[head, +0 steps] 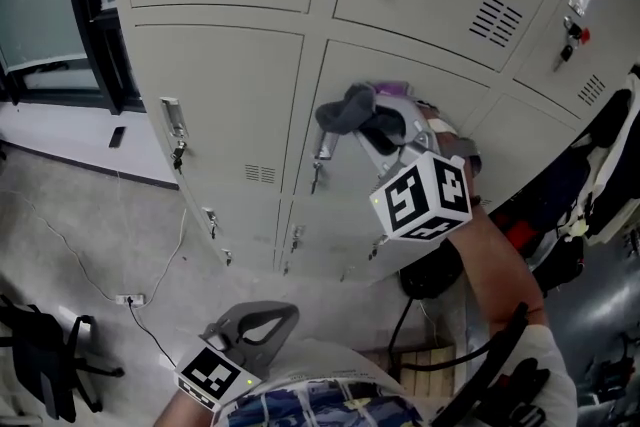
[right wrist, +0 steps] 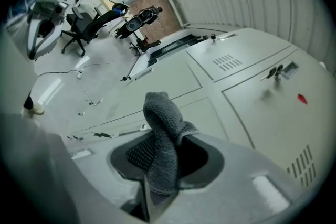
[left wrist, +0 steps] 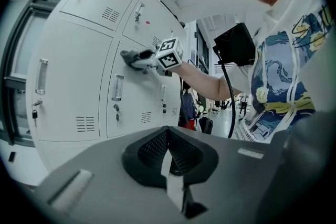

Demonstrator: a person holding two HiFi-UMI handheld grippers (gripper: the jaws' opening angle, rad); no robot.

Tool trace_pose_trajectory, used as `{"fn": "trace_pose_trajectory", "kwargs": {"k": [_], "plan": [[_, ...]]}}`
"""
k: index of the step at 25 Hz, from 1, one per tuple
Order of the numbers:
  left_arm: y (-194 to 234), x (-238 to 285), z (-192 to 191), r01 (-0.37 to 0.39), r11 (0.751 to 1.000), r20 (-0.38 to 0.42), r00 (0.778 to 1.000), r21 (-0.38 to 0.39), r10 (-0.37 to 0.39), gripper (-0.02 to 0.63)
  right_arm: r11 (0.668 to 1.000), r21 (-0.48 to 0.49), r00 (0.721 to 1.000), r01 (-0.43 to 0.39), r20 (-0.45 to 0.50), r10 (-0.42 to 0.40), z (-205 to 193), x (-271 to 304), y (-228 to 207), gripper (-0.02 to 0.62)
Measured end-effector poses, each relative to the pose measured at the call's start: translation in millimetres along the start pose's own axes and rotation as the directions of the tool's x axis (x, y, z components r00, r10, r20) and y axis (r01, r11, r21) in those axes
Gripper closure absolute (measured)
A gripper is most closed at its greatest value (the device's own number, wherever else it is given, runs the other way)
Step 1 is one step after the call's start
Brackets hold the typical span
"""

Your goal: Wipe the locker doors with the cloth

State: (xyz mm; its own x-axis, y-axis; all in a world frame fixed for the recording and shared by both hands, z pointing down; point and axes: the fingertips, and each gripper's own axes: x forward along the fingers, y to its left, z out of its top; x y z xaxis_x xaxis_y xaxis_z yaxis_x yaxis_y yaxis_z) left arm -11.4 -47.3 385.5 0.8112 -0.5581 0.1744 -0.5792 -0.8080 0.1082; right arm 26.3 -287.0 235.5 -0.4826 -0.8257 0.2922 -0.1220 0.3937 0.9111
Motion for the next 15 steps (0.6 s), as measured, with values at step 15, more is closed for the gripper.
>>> {"fn": "trace_pose_trajectory", "kwargs": {"k": [15], "plan": [[8,-2,-2,-0.005,1.0,-0.006,1.0,-0.018,0.005,0.604,0.987,-0.078,0.99,0.139,0.039,-0.136,31,16,-32,0.482]]}}
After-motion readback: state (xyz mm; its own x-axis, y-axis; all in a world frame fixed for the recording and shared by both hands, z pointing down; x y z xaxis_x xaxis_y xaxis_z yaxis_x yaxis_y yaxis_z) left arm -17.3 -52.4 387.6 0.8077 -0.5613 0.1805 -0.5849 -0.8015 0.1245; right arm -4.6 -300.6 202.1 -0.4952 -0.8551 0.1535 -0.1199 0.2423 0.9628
